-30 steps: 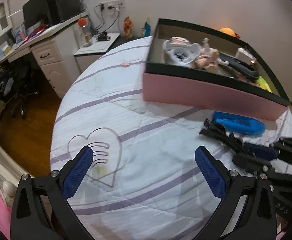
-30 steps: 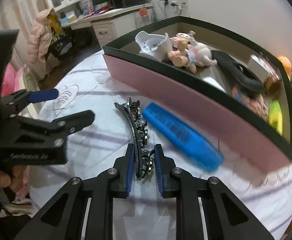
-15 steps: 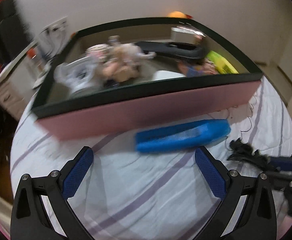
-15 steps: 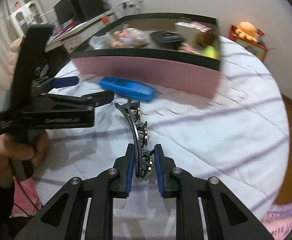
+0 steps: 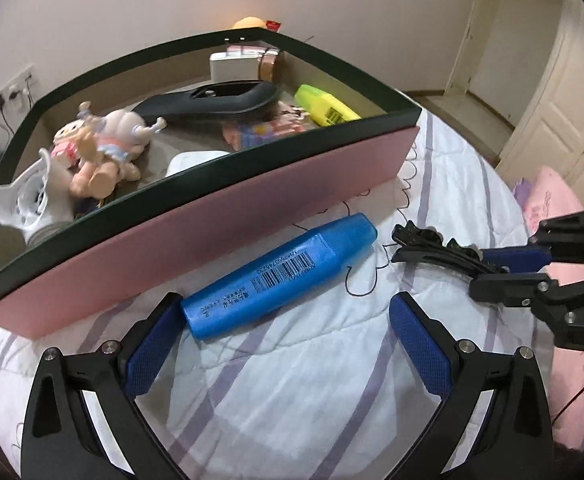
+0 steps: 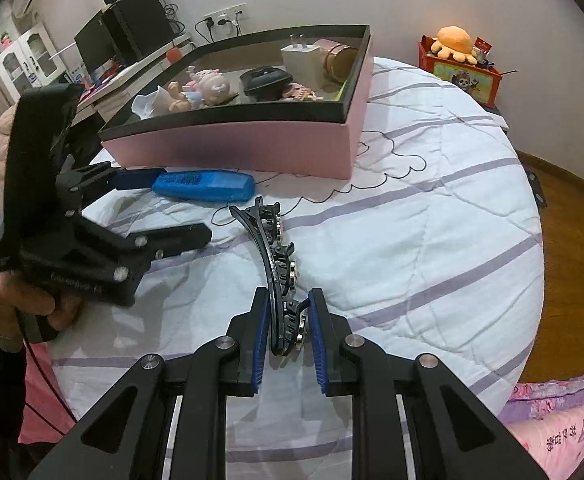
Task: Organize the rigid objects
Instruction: 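Grasp the blue marker with the left gripper while right holds the black hair clip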
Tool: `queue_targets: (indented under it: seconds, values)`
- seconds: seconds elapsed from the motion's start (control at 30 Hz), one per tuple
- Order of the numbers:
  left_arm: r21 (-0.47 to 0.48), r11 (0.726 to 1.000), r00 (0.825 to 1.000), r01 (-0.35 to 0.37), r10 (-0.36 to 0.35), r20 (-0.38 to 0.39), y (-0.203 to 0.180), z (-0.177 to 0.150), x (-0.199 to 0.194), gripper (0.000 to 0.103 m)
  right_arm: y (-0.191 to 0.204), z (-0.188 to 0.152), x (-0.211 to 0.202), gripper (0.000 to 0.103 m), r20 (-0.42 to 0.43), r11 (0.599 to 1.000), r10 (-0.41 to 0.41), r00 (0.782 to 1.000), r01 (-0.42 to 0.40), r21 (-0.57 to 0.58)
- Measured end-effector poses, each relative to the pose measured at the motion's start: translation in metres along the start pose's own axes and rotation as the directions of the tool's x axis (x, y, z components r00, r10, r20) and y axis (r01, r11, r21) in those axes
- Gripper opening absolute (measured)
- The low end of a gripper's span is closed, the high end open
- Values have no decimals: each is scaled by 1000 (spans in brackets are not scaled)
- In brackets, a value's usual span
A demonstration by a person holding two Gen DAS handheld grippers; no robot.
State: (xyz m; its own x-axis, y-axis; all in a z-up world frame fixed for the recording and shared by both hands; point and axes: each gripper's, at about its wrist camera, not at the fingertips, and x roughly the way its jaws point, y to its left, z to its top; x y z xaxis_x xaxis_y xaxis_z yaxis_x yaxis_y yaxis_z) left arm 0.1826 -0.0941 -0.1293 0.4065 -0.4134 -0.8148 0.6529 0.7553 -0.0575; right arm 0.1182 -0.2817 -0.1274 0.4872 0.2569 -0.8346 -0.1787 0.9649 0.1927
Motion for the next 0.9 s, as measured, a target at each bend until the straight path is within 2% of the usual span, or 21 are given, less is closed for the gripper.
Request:
queue_targets:
  seconds: [0.1,0.17,0.23,0.3,0.53,0.67,0.77,0.9]
  values:
    - [36,999,1000,-30,30,-4,-6,4,5,98,-1,-2,-2,19,4,1000,-4,1000,4,10]
    - [67,997,1000,-26,26,-1,-10,6,5,90,-3,-2,-3,19,6,1000,-10,1000,10,21]
    - [75,997,1000,-25,25,1,-11,11,6,78,-6,-2,-5,19,8,999,-21,1000,20,29]
    - [76,997,1000,-30,31,1,-11,18,8,73,-9,-2,-7,19,11,999,-36,999,35,41]
    - [150,985,997,-81,81,10,-34,16,13,66,-18,-6,-14,19,21,997,-45,999,43,66]
    - [212,974,996,-84,80,28,-45,18,14,66,-21,-5,-15,19,24,996,-61,998,59,72]
    - [194,980,999,-39,38,11,-42,22,17,62,-20,-1,-11,19,20,995,-78,997,77,64]
    - [223,975,1000,15,-14,-7,-46,15,12,62,-22,0,-7,19,14,995,-79,997,78,66]
